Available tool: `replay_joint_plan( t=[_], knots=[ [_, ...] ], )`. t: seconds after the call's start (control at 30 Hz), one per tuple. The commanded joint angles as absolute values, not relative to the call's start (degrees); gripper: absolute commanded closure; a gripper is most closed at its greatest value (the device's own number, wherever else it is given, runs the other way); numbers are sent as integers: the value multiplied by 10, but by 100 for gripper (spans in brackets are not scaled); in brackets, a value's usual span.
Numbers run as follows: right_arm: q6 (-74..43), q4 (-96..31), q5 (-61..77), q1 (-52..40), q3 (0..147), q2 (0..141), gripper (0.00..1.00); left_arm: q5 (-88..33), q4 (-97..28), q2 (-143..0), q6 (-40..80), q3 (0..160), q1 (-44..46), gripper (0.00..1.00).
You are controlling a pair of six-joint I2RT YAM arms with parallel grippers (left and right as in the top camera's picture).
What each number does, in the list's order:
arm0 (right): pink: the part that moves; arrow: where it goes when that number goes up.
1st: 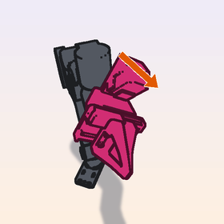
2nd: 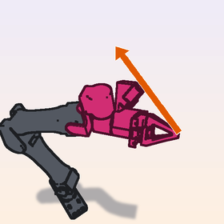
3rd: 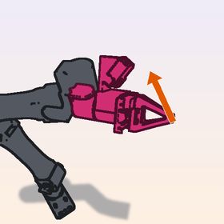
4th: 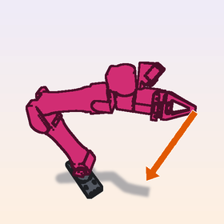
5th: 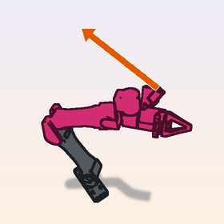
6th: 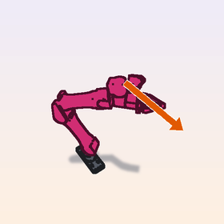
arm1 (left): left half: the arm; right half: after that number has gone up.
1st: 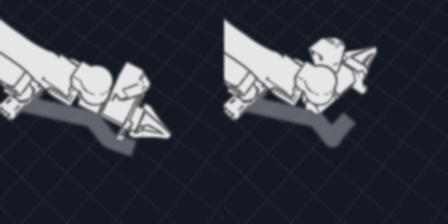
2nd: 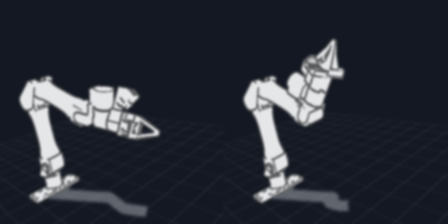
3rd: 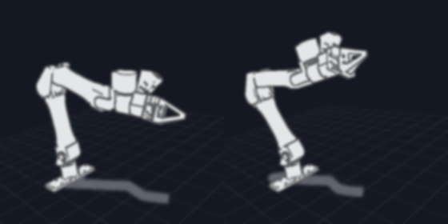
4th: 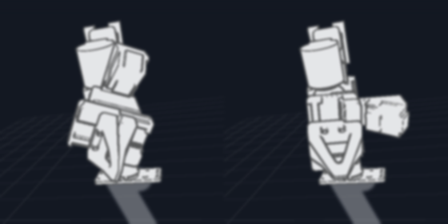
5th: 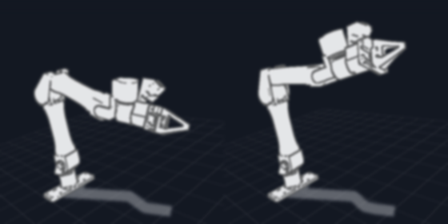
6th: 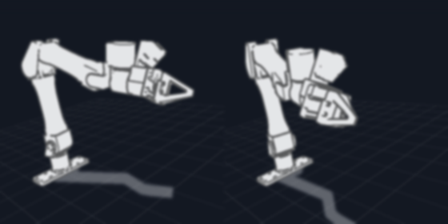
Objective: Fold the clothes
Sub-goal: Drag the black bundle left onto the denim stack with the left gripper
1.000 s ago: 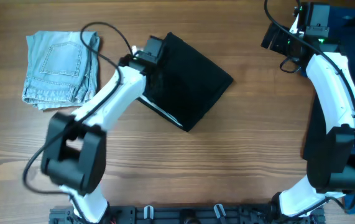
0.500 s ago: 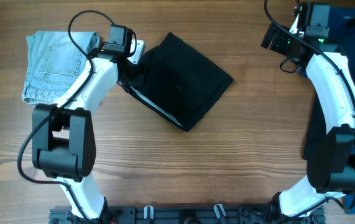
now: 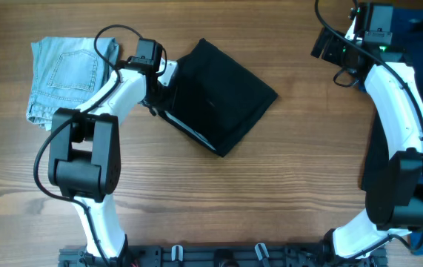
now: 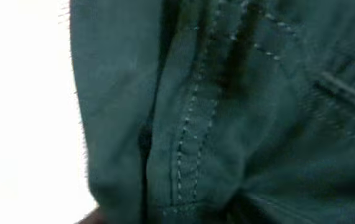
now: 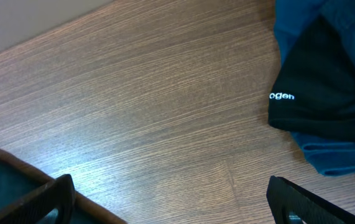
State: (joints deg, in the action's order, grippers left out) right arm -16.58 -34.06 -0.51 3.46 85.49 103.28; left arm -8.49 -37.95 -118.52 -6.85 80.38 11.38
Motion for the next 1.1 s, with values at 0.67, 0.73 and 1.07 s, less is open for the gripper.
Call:
replay_joint_plan(
  t=[0.67, 0.73, 1.07],
  knots=[
    [-165, -339, -15, 32, 854, 1037, 0, 185, -235, -1017, -161, 804, 103, 96],
    [-165, -339, -15, 32, 854, 1037, 1, 185, -240, -1017, -161, 804, 76, 96],
    [-165, -339, -15, 32, 854, 1037, 0, 144, -248, -1007, -189, 804, -85, 96]
  ],
)
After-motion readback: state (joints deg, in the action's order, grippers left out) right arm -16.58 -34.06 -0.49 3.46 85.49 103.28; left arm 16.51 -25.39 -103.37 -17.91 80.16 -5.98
